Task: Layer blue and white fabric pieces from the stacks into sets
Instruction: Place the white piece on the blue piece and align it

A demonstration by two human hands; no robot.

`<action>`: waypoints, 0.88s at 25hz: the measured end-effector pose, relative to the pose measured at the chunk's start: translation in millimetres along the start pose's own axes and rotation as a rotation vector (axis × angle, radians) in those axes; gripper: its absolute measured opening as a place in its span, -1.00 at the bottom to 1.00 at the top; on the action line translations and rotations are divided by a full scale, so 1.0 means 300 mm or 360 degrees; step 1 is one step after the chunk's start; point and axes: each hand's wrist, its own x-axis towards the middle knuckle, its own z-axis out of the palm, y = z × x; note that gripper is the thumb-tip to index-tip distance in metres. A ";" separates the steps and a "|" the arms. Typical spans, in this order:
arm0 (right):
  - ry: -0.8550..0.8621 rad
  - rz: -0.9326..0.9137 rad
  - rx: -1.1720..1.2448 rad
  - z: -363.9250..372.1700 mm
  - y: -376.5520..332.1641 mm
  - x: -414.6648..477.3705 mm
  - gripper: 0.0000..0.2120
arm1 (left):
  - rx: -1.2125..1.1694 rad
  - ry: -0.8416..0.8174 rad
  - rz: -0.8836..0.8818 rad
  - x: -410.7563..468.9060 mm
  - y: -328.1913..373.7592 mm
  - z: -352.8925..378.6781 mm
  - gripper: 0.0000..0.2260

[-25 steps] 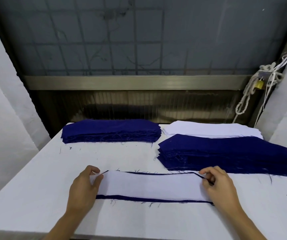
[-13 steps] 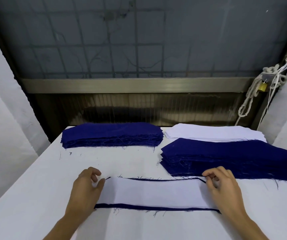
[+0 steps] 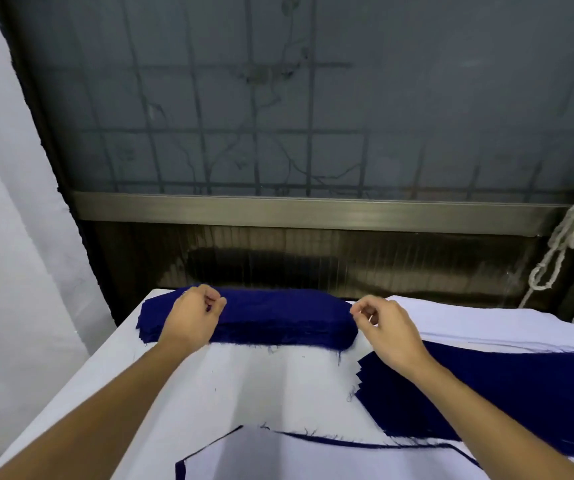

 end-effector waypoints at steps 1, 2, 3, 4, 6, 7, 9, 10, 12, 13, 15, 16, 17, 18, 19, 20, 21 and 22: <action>-0.0052 -0.0002 -0.0028 0.028 -0.005 0.044 -0.88 | 0.0049 -0.0033 -0.0016 0.042 -0.006 0.008 -0.83; -0.0093 -0.0008 -0.0061 0.055 -0.008 0.085 -0.88 | 0.0108 -0.0070 -0.0018 0.079 -0.013 0.018 -0.81; -0.0121 -0.0020 -0.0103 0.080 -0.010 0.122 -0.87 | 0.0169 -0.0110 -0.0011 0.113 -0.021 0.028 -0.78; -0.0141 -0.0033 -0.0149 0.101 -0.010 0.153 -0.87 | 0.0230 -0.0153 0.0006 0.142 -0.031 0.037 -0.75; -0.0180 -0.0065 -0.0232 0.142 -0.010 0.204 -0.89 | 0.0371 -0.0280 0.0029 0.188 -0.057 0.056 -0.66; -0.0192 -0.0076 -0.0264 0.163 -0.009 0.226 -0.90 | 0.0438 -0.0337 0.0028 0.208 -0.072 0.068 -0.64; -0.0191 -0.0098 -0.0317 0.197 -0.009 0.263 -0.91 | 0.0459 -0.0371 -0.0001 0.245 -0.097 0.094 -0.74; -0.0188 -0.0112 -0.0336 0.213 -0.008 0.278 -0.91 | 0.0420 -0.0401 -0.0016 0.257 -0.102 0.105 -0.83; -0.0186 -0.0155 -0.0370 0.240 -0.008 0.300 -0.91 | 0.0414 -0.0466 0.0000 0.271 -0.100 0.122 -0.90; -0.0190 -0.0180 -0.0388 0.252 -0.009 0.307 -0.91 | 0.0481 -0.0500 0.0051 0.274 -0.100 0.125 -0.87; -0.0199 -0.0213 -0.0415 0.284 -0.018 0.317 -0.88 | 0.0573 -0.0415 0.0169 0.276 -0.112 0.132 -0.81; -0.0199 -0.0226 -0.0431 0.300 -0.024 0.318 -0.86 | 0.0548 -0.0344 0.0218 0.273 -0.122 0.135 -0.79; -0.0203 -0.0244 -0.0451 0.315 -0.031 0.318 -0.83 | 0.0485 -0.0314 0.0219 0.270 -0.136 0.140 -0.78; -0.0212 -0.0265 -0.0469 0.329 -0.038 0.319 -0.81 | 0.0399 -0.0313 0.0176 0.268 -0.144 0.144 -0.78; -0.0224 -0.0283 -0.0486 0.343 -0.044 0.320 -0.80 | 0.0347 -0.0319 0.0120 0.269 -0.151 0.149 -0.81; -0.0235 -0.0294 -0.0507 0.354 -0.049 0.319 -0.78 | 0.0342 -0.0344 0.0086 0.270 -0.149 0.155 -0.84; -0.0241 -0.0297 -0.0529 0.363 -0.053 0.319 -0.77 | 0.0418 -0.0381 0.0101 0.270 -0.142 0.159 -0.85; -0.0240 -0.0294 -0.0550 0.373 -0.057 0.319 -0.77 | 0.0488 -0.0382 0.0143 0.269 -0.137 0.159 -0.83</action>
